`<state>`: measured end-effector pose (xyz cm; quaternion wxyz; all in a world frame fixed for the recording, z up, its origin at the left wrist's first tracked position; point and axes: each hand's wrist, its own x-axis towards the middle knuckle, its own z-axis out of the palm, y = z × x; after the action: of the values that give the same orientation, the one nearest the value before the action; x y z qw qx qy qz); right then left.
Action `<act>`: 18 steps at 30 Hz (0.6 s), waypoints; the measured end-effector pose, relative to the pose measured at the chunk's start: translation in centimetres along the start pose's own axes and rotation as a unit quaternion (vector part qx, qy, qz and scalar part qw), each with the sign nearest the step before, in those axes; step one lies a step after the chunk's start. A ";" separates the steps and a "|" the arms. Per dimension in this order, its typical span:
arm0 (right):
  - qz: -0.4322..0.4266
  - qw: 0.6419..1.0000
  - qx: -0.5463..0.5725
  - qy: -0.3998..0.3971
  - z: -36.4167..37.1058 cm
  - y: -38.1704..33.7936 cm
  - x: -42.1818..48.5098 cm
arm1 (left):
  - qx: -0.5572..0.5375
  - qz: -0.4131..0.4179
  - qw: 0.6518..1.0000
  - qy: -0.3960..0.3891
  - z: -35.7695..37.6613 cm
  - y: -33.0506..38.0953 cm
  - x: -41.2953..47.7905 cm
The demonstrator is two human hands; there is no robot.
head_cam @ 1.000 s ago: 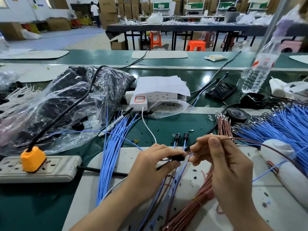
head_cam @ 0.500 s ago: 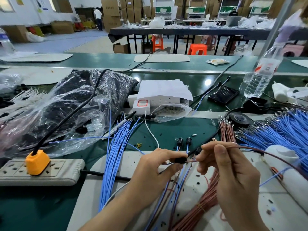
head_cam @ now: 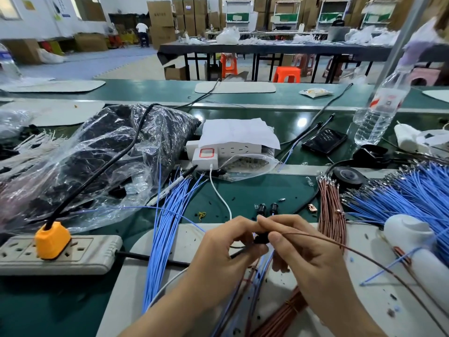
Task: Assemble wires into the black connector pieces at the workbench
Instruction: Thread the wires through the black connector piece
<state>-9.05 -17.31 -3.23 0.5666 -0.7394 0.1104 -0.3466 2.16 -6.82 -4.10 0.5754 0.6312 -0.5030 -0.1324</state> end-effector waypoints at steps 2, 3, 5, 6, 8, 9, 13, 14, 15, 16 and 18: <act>0.047 0.997 0.063 -0.009 -0.1 -0.1 0.1 | -0.066 -0.015 0.998 0.015 0.1 0.2 0.1; 0.073 0.994 0.079 -0.011 -0.2 0.0 0.2 | -0.099 -0.030 0.994 0.027 0.0 0.2 0.2; 0.119 0.987 0.109 -0.009 -0.2 0.1 0.3 | -0.171 -0.076 0.981 0.046 -0.3 0.1 0.3; 0.133 0.983 0.128 -0.011 -0.2 0.1 0.3 | -0.206 -0.102 0.972 0.050 -0.4 0.1 0.4; 0.145 0.978 0.147 -0.026 0.0 0.3 0.3 | -0.256 -0.142 0.954 0.054 -0.6 0.0 0.4; 0.148 0.976 0.155 -0.029 0.1 0.3 0.4 | -0.269 -0.153 0.949 0.054 -0.6 0.1 0.4; 0.155 0.973 0.171 -0.031 0.1 0.5 0.4 | -0.266 -0.156 0.950 0.047 -0.5 0.5 0.5; 0.155 0.971 0.176 -0.036 0.1 0.4 0.4 | -0.274 -0.159 0.947 0.042 -0.5 0.6 0.5; 0.154 0.970 0.181 -0.042 0.0 0.5 0.4 | -0.286 -0.164 0.943 0.036 -0.6 0.7 0.5; 0.159 0.968 0.187 -0.052 0.1 0.3 0.3 | -0.297 -0.172 0.939 0.030 -0.6 0.8 0.5; 0.178 0.956 0.223 -0.071 0.1 0.3 0.2 | -0.336 -0.201 0.920 0.029 -0.5 0.9 0.5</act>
<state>-8.75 -17.46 -3.43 0.7759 -0.5853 0.1197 -0.2027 2.32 -6.76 -3.02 0.7296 0.4920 -0.2745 -0.3877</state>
